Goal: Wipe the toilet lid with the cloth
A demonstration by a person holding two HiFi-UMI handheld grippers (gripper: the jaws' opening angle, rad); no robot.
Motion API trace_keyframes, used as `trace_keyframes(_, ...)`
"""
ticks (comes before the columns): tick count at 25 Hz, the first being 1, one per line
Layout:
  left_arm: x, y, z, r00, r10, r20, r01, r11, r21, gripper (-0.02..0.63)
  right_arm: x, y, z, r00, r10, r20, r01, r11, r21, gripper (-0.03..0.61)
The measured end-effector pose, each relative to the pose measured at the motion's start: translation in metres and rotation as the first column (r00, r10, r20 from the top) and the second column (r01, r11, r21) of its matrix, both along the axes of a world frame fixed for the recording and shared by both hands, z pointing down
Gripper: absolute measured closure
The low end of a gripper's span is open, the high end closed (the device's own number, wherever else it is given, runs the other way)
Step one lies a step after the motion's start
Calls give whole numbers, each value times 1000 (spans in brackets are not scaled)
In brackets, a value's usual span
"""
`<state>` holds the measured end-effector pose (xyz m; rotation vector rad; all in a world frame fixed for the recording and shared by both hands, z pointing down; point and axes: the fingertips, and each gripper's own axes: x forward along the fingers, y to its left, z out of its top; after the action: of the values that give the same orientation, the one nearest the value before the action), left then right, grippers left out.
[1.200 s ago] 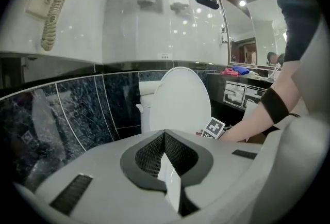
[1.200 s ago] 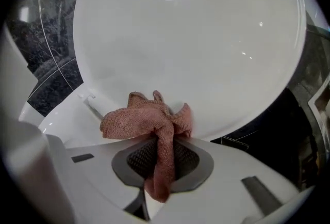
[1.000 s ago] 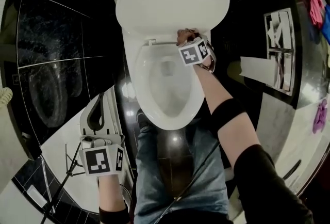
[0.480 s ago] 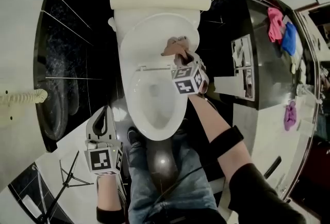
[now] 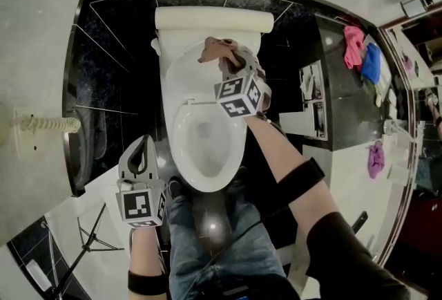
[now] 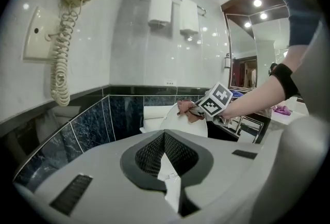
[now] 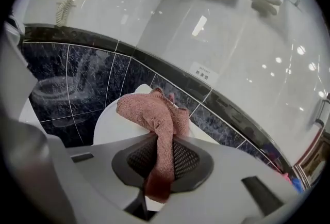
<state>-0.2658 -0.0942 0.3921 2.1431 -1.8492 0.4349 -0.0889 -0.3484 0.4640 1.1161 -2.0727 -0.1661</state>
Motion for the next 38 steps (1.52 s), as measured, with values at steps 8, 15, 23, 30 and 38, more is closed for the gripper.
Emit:
trace_keyframes(8, -26, 16, 8, 999, -53, 9, 53, 999, -7, 614, -59, 1, 20, 992, -102, -68, 104, 994, 23, 503)
trace_keyframes(15, -45, 26, 22, 996, -88, 12, 88, 996, -16, 614, -112, 23, 61, 977, -186, -107, 186, 982, -14, 505)
trace_keyframes(23, -70, 33, 45, 992, -122, 27, 122, 992, -19, 614, -152, 46, 128, 937, -301, -177, 297, 954, -45, 505)
trace_keyframes(30, -79, 36, 90, 989, -142, 35, 143, 989, -33, 614, -171, 69, 208, 909, -370, -190, 359, 929, -90, 505)
trace_keyframes(38, -66, 50, 144, 989, -142, 47, 146, 984, -98, 614, -143, 90, 311, 864, -431, -259, 377, 896, -234, 505)
